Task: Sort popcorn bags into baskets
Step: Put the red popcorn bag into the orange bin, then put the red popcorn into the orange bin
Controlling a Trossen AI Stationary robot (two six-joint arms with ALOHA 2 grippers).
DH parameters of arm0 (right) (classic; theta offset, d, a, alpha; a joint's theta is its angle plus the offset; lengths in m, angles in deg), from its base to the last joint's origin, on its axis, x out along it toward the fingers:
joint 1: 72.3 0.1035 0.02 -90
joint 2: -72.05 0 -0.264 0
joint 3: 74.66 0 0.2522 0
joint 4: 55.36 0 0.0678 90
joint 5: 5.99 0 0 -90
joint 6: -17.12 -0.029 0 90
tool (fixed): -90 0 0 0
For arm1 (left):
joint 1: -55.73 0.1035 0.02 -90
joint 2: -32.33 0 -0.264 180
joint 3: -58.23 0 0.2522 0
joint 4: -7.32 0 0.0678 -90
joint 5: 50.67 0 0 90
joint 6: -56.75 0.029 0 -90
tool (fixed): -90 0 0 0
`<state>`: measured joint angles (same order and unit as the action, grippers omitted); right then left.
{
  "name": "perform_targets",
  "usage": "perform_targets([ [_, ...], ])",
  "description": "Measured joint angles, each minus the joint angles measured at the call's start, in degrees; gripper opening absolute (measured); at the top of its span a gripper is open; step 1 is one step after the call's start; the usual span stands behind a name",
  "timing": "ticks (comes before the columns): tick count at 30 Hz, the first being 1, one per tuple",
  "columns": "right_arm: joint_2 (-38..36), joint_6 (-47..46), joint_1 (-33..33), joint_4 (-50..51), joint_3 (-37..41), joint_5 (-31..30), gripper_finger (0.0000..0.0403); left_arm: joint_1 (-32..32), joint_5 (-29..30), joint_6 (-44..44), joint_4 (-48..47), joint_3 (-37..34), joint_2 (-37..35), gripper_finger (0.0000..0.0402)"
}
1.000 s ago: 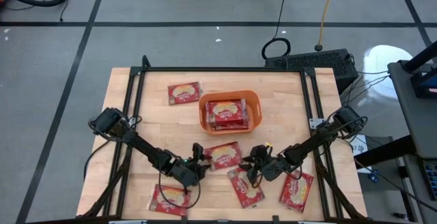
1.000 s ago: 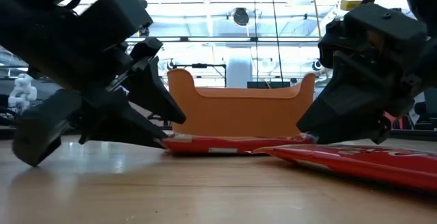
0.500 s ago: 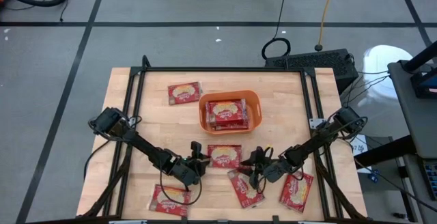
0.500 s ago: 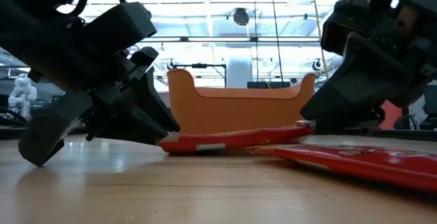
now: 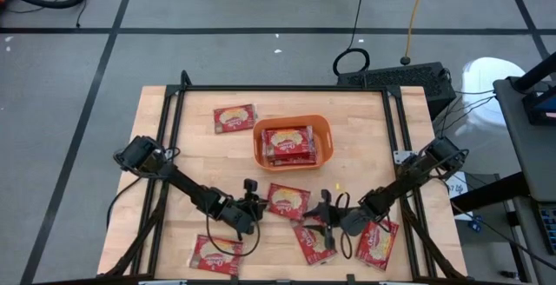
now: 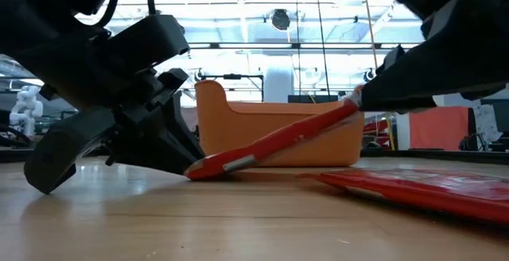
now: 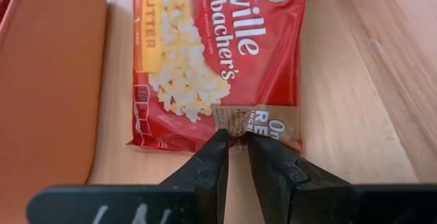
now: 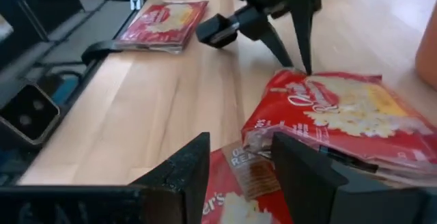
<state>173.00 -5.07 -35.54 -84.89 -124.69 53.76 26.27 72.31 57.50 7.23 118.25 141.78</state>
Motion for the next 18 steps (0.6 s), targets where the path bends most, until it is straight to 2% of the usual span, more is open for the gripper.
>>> perform_targets([
  [2, 0.0, 0.6, 0.4, 0.2, 0.0, 0.0, 0.0154, 0.0, -1.1, 0.2, 0.1, 0.0, 0.0, 0.0065],
  [6, 0.0, -2.3, 2.4, 0.1, 0.0, 4.9, 0.0155, -0.2, -4.6, 0.2, 0.7, 0.0, 0.0, 0.0065],
  [8, 0.0, -3.6, 4.1, 0.1, 0.0, 4.4, 0.0155, -0.4, -5.9, 0.3, 1.3, 0.0, 0.0, 0.0065],
  [13, 0.0, -1.9, 8.2, 2.7, -1.2, -2.0, 0.0155, -0.4, -8.5, 1.6, 4.0, 0.0, 0.1, 0.0065],
  [18, 0.0, 5.4, 11.5, 20.3, -6.8, -9.1, 0.0155, 0.0, -9.1, 2.1, 4.5, 0.0, 0.1, 0.0065],
])
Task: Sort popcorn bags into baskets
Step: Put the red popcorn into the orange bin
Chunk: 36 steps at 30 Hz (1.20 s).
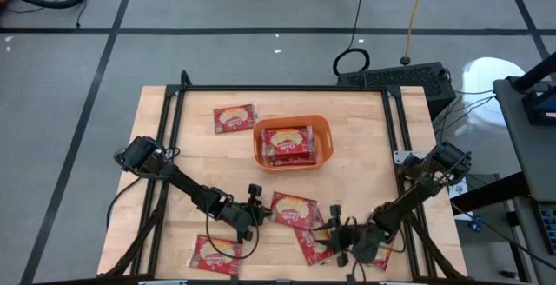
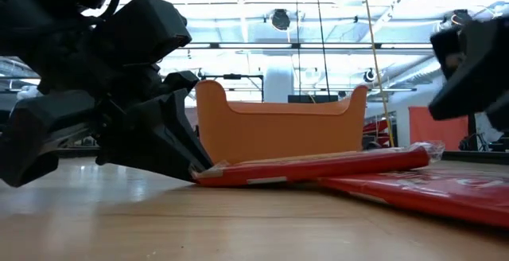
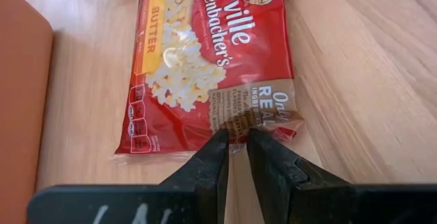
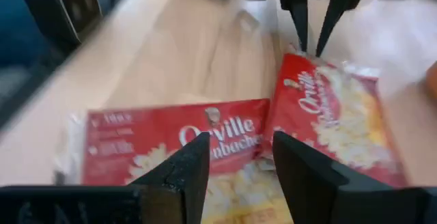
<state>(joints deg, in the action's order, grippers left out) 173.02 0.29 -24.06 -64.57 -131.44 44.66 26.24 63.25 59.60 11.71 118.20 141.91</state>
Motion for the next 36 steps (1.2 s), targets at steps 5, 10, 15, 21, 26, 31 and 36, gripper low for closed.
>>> perform_targets([
  [5, 0.0, 13.5, 0.8, 16.9, -6.9, -6.1, 0.0155, 0.8, -0.8, -0.2, 0.0, 0.0, 0.0, 0.0065],
  [10, -0.1, 21.4, -1.5, 20.7, -7.8, -4.3, 0.0155, 1.2, -0.9, -0.7, 0.1, 0.0, 0.0, 0.0065],
  [15, 0.0, 23.1, -3.6, 25.0, -7.8, -0.7, 0.0149, 1.2, -0.7, -1.1, 0.1, 0.0, 0.0, 0.0065],
  [21, 0.0, 26.6, -3.4, 24.7, -7.8, 1.5, 0.0145, 1.2, -0.4, -1.6, 0.0, 0.0, -0.1, 0.0065],
  [26, 0.0, 26.1, -2.2, 25.5, -7.8, 1.9, 0.0144, 1.3, -0.3, -0.8, 0.0, 0.0, -0.1, 0.0065],
  [31, 0.0, 26.6, -3.0, 26.7, -7.8, -0.8, 0.0144, 1.3, -0.2, -0.4, 0.0, 0.0, -0.1, 0.0065],
  [36, 0.0, 26.8, -5.0, 27.7, -6.8, 1.5, 0.0141, 1.3, -0.1, -0.4, -0.1, 0.0, -0.1, 0.0065],
])
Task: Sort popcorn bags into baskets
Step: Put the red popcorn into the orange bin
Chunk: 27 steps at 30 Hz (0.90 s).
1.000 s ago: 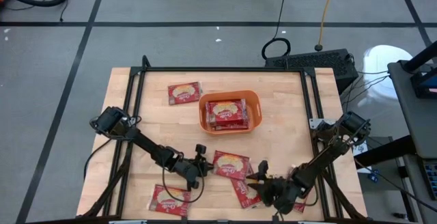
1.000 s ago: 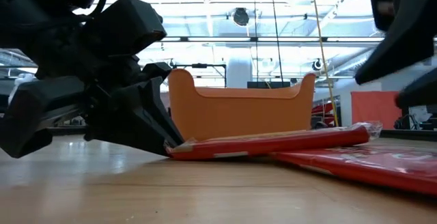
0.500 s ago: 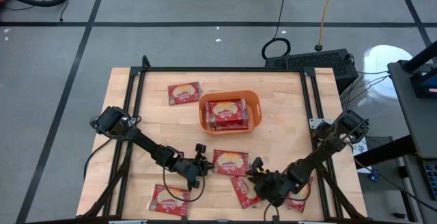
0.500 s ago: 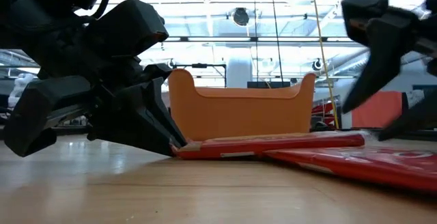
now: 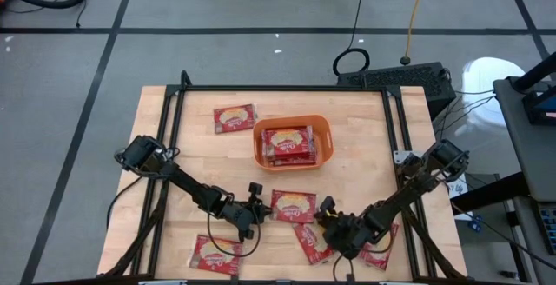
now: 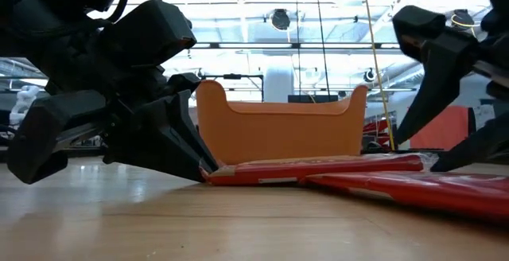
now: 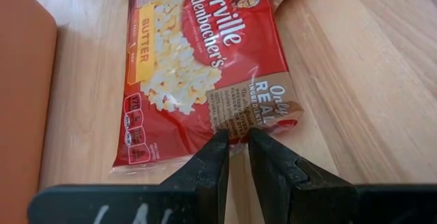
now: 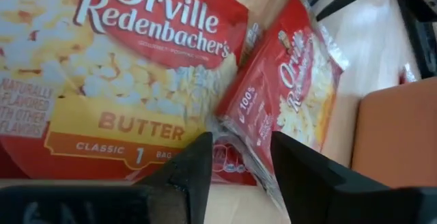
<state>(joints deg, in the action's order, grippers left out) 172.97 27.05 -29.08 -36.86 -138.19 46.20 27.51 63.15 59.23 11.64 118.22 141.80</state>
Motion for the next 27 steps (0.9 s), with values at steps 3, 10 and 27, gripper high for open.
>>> perform_targets([
  [3, 0.0, 0.2, -0.7, -0.5, 0.5, 1.5, 0.0129, 0.0, 0.0, 0.2, 0.0, 0.0, 0.0, 0.0065],
  [10, 0.0, 3.2, -0.9, -7.4, 1.6, 2.5, 0.0046, 0.0, 0.0, 0.0, 0.1, 0.0, 0.0, 0.0065],
  [27, -0.4, -5.2, -2.8, -27.4, 1.6, 1.3, 0.0001, -10.9, 18.7, 1.7, -12.0, 0.0, -15.5, 0.0097],
])
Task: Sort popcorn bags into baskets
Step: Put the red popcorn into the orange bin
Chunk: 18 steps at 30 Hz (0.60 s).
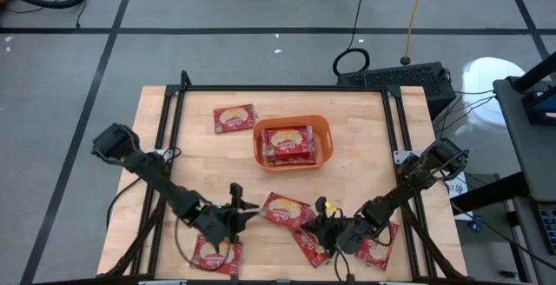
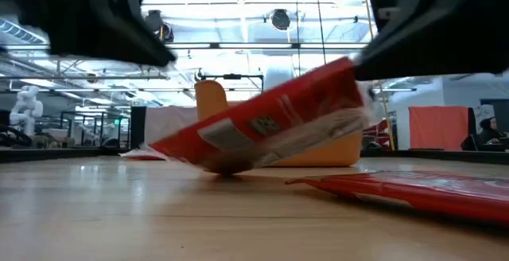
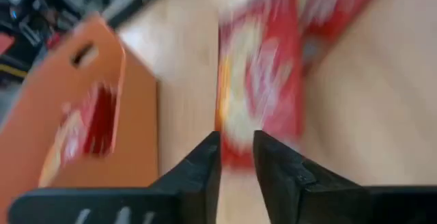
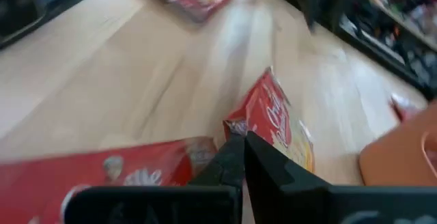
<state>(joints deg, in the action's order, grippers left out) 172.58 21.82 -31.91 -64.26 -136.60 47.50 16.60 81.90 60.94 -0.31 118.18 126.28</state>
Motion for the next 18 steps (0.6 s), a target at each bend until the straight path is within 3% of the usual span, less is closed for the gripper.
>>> perform_targets([
  [6, 0.0, -5.8, -1.9, -2.7, 0.0, -1.1, 0.0, -2.5, 1.4, 3.1, 10.4, 0.1, 2.9, 0.0183],
  [11, 0.0, -6.3, -3.0, -6.7, 0.0, -1.0, 0.0, -0.8, 4.5, 3.2, 11.8, 0.1, 7.8, 0.0252],
  [15, 0.0, -8.9, -4.1, -9.8, 0.0, -0.9, 0.0, 0.9, 6.3, 7.0, 19.1, 0.0, 11.5, 0.0269],
  [18, 0.0, -11.0, -4.7, -10.5, 0.0, -0.9, 0.0, 1.9, 6.9, 9.5, 22.2, 0.8, 13.5, 0.0258],
])
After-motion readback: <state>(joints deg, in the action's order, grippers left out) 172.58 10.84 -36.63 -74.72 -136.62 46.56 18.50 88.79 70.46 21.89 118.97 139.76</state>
